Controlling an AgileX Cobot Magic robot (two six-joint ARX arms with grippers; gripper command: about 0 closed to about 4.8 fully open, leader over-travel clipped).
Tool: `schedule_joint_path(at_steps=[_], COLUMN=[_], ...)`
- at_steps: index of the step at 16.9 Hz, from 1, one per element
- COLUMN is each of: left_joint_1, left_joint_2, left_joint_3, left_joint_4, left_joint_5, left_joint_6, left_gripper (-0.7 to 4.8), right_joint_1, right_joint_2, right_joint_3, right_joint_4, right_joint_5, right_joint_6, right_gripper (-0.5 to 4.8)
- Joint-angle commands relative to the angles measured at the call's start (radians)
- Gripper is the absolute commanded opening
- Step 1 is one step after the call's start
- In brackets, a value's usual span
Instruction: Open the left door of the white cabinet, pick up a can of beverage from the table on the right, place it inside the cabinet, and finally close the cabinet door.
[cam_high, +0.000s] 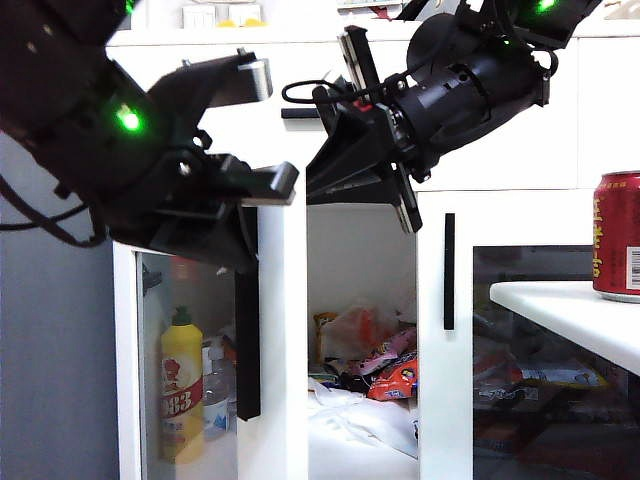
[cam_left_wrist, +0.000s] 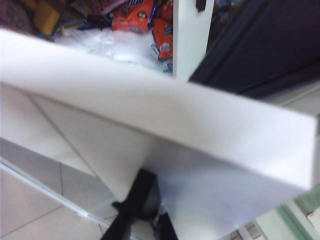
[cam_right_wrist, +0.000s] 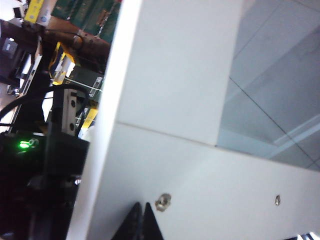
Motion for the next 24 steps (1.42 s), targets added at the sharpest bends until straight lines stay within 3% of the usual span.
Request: schedule_joint_path(at_steps=[1,9,12,13,14,15,18,21,24], left_joint_1=[0.015,0.015,0.014,0.013,0.008,0.008,-0.009,-0.071,-0.080], left_joint_2=[-0.042,-0.042,-0.044,-0.058,-0.090,-0.133,-0.382,-0.804,-1.103], left_joint_3=[0.041,0.041,0.041,0.040,0.040,0.039,0.039,0.039,0.039], left_joint_4=[0.318,0.347,0.294,0.243,0.160,0.076,-0.285,-0.626,-0.795], left_joint_5=[-0.145,-0.143,-0.144,-0.141,-0.112,-0.074,0.074,0.109,0.142], left_joint_6=[0.019,0.021,0.034,-0.003,-0.018,-0.018,-0.099,-0.127,-0.171], left_gripper=[-0.05,-0.05,0.14,1.82,4.08,4.79,4.79,4.79,4.79], right_joint_1=[0.001,0.001,0.001,0.000,0.000,-0.003,0.000,0.029,0.117], right_joint_2=[-0.004,-0.004,-0.004,-0.004,-0.004,-0.004,-0.004,-0.004,-0.003], right_joint_3=[0.001,0.002,0.002,0.002,0.002,0.002,0.002,0.002,0.002], right_joint_4=[-0.004,0.003,0.007,0.007,0.008,0.008,0.007,0.001,0.029], right_joint_5=[-0.014,-0.030,-0.029,-0.029,-0.029,-0.029,-0.029,-0.032,-0.015], right_joint_6=[-0.008,-0.011,-0.011,-0.011,-0.011,-0.011,-0.003,0.024,0.037], right_gripper=[-0.08,-0.08,-0.08,-0.08,-0.08,-0.08,-0.08,-0.08,-0.08])
